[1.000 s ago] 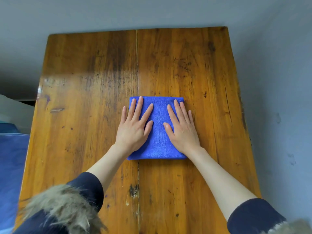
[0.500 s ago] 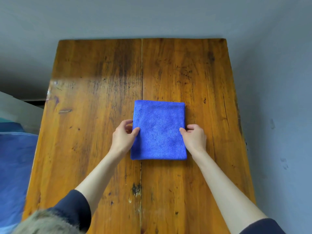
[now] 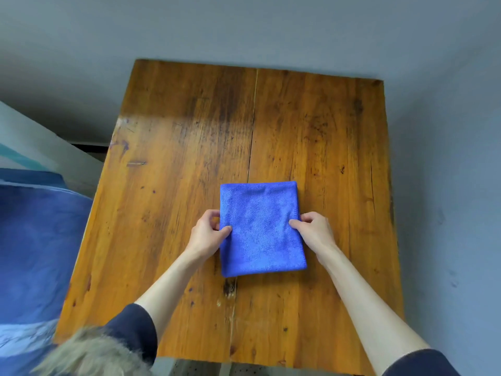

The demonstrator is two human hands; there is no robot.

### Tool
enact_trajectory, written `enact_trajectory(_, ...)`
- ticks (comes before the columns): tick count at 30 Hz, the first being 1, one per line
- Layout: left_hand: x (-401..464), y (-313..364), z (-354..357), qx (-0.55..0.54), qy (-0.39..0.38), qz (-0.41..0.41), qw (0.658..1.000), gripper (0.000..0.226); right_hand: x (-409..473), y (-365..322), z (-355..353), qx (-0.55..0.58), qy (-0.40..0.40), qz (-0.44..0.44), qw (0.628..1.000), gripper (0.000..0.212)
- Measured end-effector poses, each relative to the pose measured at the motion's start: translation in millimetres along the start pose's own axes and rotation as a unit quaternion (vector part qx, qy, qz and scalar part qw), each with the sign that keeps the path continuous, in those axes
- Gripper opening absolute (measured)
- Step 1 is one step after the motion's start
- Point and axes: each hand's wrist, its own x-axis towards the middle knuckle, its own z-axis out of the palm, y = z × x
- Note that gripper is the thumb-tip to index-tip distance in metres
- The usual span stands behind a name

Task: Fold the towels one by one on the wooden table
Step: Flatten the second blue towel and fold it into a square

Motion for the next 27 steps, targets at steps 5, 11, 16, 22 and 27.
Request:
enact_trajectory(5, -26.8, -0.7, -19.6, -0.097, -0.035, -0.033, 0.994, 0.028, -21.7, -13.4, -0.4, 0.053, -0.076, 0.005, 0.996, 0.024)
enact_trajectory(11, -86.6, -22.7, -65.3, -0.170, 0.010, -0.038, 0.985, 0.027, -67.8, -43.9, 9.7, 0.057, -0.193, -0.012, 0.979, 0.029)
enact_trajectory(16, -138.2, -36.7, -119.9, -0.237, 0.078, -0.026, 0.968, 0.027, -116.0, -97.6, 39.2, -0.003, -0.269, -0.071, 0.961, 0.030)
enact_trajectory(22, -208.4, -67.0, -209.3, -0.318, 0.172, 0.031, 0.932, 0.028, -199.5, -174.9, 98.5, -0.056, -0.327, -0.175, 0.927, 0.024)
enact_trajectory(27, -272.0, -126.0, -279.6, -0.382, 0.252, 0.044, 0.888, 0.029, -284.3, -214.6, 178.6, -0.113, -0.382, -0.245, 0.884, 0.025)
